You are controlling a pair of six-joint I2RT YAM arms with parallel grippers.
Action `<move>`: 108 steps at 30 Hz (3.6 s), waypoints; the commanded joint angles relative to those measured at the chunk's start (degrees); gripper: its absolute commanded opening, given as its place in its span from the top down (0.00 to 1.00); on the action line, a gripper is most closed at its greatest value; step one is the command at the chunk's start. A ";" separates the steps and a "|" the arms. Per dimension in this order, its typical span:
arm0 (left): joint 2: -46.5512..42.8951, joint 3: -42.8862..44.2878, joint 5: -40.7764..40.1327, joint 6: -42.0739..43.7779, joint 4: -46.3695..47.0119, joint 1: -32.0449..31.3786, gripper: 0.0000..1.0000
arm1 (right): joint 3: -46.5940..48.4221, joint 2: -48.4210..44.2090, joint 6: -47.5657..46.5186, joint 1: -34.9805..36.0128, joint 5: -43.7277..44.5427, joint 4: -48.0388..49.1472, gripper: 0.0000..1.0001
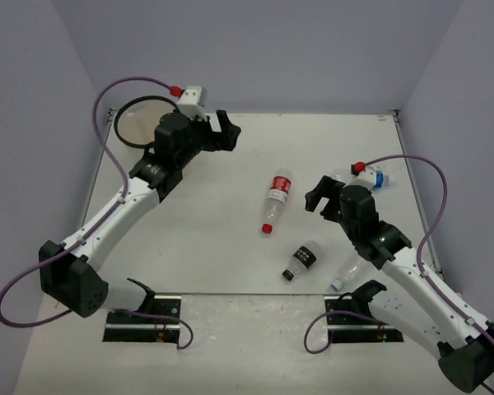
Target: Put the plastic bottles in the bin
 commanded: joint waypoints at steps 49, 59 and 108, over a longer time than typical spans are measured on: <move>3.90 9.60 -24.33 7.71 13.26 2.60 0.83 | -0.73 -2.77 4.47 0.00 6.06 -2.32 0.01; 15.03 19.55 -35.62 15.09 24.06 17.83 0.82 | -0.72 -2.22 3.47 0.00 7.33 -2.32 0.01; -7.33 -8.80 -6.86 3.06 -0.95 -3.00 0.00 | -8.21 20.77 16.77 3.78 -21.45 -6.16 0.15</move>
